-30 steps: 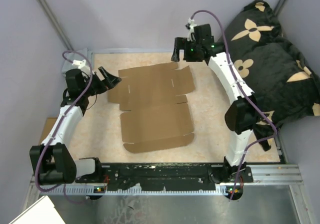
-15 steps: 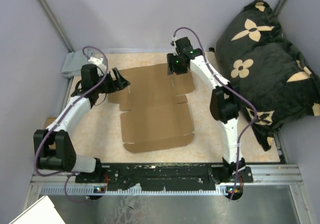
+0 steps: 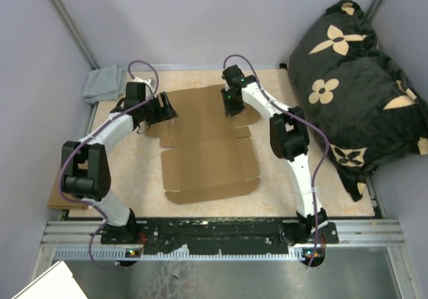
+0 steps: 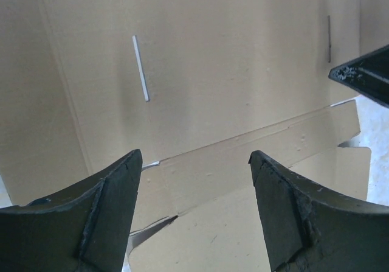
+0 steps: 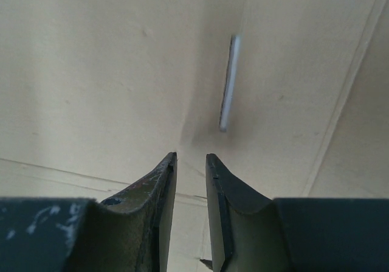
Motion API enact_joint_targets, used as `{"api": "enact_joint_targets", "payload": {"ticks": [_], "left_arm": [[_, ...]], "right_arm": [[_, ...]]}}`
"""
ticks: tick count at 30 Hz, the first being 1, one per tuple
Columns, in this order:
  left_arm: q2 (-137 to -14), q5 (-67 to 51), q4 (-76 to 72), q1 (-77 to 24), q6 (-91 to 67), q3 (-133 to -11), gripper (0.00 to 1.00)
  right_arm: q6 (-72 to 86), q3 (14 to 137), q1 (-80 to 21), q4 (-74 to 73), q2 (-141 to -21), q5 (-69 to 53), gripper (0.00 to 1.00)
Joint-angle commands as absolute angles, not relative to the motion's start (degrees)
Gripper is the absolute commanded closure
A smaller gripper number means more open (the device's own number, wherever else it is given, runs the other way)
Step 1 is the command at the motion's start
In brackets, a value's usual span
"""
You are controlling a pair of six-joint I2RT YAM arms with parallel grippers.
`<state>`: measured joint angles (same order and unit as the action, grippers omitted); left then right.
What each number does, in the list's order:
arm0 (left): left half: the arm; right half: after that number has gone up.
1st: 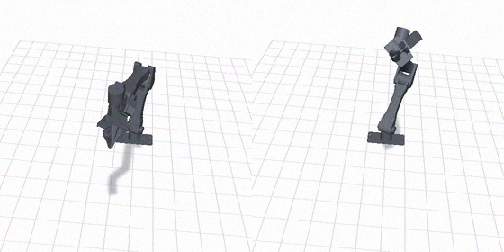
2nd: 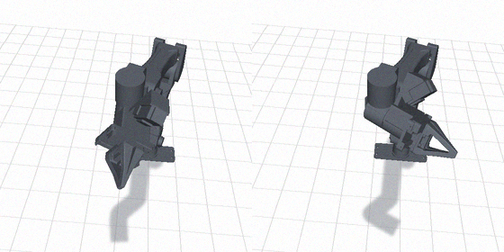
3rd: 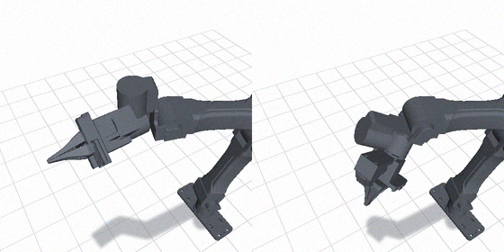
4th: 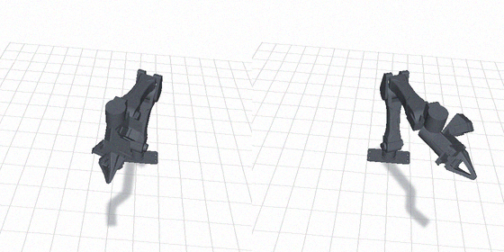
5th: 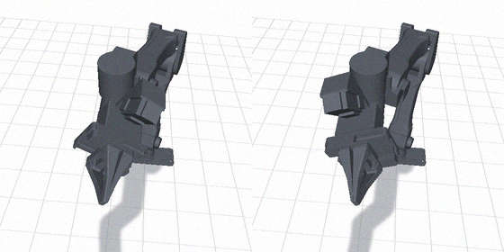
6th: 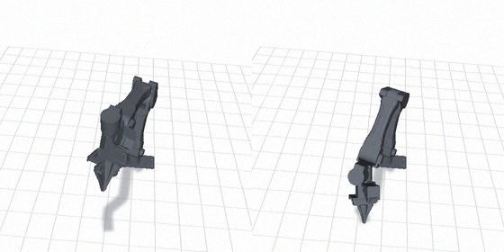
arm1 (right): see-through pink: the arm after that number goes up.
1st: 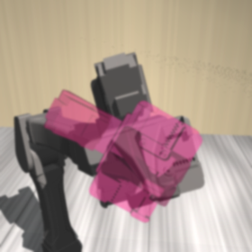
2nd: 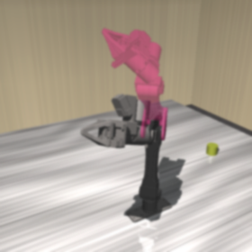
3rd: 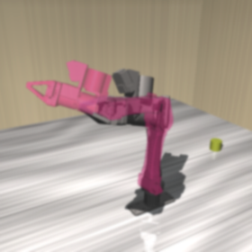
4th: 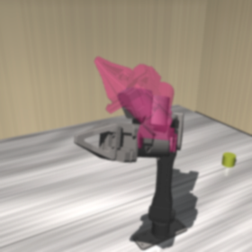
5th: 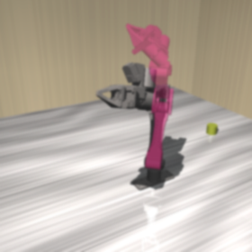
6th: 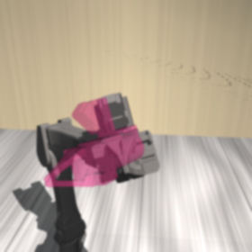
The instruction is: Fold the paper box
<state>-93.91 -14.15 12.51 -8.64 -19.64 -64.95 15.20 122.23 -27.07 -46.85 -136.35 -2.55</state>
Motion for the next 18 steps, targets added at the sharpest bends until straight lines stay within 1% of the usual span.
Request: {"api": "enact_joint_targets", "payload": {"ticks": [1, 4, 6, 7, 14, 15, 18], "left_arm": [[-96.5, -13.4, 15.4, -9.4, -19.7, -68.1, 0.22], [-96.6, -12.6, 16.1, -9.6, -19.7, -67.9, 0.23], [-95.9, -12.1, 17.3, -9.7, -19.3, -67.5, 0.23], [-95.3, -11.5, 17.9, -9.7, -18.9, -67.0, 0.23], [-87.7, -8.0, 21.1, -9.7, -17.3, -59.3, 0.21], [-86.5, -7.8, 21.0, -9.6, -17.4, -57.8, 0.21], [-84.1, -7.1, 21.0, -9.6, -17.8, -54.5, 0.2]], "right_arm": [[15.5, 117.3, -27.8, -47.0, -134.6, -0.7, 0.73], [15.9, 112.1, -28.0, -45.7, -131.4, 0.2, 0.72], [16.6, 108.2, -27.9, -44.6, -128.4, 0.5, 0.7], [17.1, 106.6, -27.9, -44.2, -126.8, 0.6, 0.66], [20.7, 94.3, -27.9, -41.0, -113.1, 0.4, 0.17], [21.2, 93.1, -27.9, -41.2, -111.4, 0.7, 0.14], [22.6, 89.5, -27.9, -42.3, -108.0, 1.3, 0.11]]}}
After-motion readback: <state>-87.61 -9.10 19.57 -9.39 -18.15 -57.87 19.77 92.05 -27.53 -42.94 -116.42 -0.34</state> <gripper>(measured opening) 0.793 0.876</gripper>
